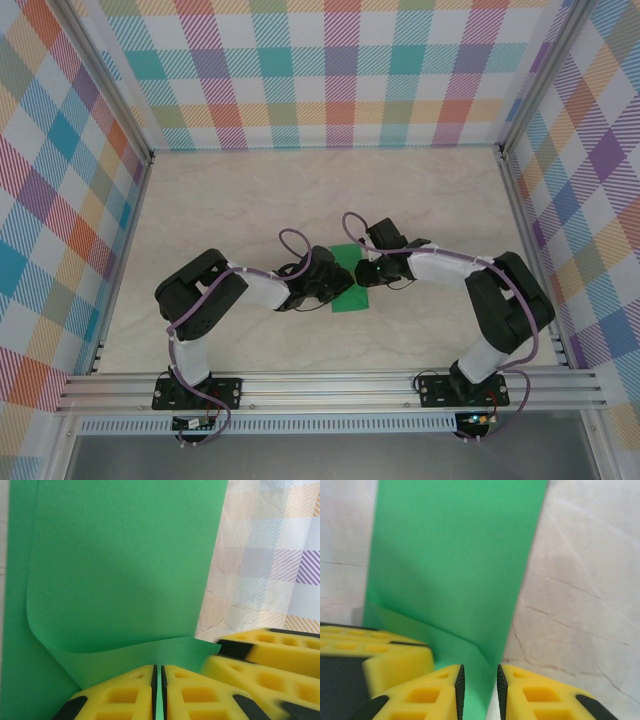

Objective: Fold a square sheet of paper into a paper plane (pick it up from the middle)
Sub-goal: Fold the triangle a second time at the center of the table.

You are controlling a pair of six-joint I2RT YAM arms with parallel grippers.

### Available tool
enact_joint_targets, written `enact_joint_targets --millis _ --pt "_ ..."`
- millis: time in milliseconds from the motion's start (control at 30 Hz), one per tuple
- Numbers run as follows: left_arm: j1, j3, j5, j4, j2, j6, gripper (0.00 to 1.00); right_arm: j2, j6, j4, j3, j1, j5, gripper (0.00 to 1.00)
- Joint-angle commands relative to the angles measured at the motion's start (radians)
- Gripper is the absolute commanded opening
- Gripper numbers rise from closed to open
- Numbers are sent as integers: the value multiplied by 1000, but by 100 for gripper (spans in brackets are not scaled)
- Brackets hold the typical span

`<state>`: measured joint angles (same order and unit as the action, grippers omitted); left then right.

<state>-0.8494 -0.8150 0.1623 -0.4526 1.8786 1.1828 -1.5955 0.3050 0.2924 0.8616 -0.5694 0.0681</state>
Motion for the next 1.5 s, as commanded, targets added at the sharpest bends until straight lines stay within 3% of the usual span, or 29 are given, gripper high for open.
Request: enact_joint_targets --millis 0,100,267,500,967,1333,1467 --pt "-20 26 -23 57 48 8 13 130 52 53 -16 21 -4 32" --pt "-21 26 -24 60 46 5 13 210 68 65 -53 35 52 37" --pt "-20 24 -25 63 42 0 13 224 87 36 -100 38 337 18" --pt "-20 20 -31 77 34 -6 13 134 178 -21 -132 39 440 10" --pt "-22 14 -38 104 20 -18 13 -54 169 -1 -68 39 390 11" --pt "-21 11 -46 121 13 -28 13 -85 158 71 -77 41 296 14" --pt "-22 12 -47 124 11 -28 13 -82 160 73 -78 48 320 14"
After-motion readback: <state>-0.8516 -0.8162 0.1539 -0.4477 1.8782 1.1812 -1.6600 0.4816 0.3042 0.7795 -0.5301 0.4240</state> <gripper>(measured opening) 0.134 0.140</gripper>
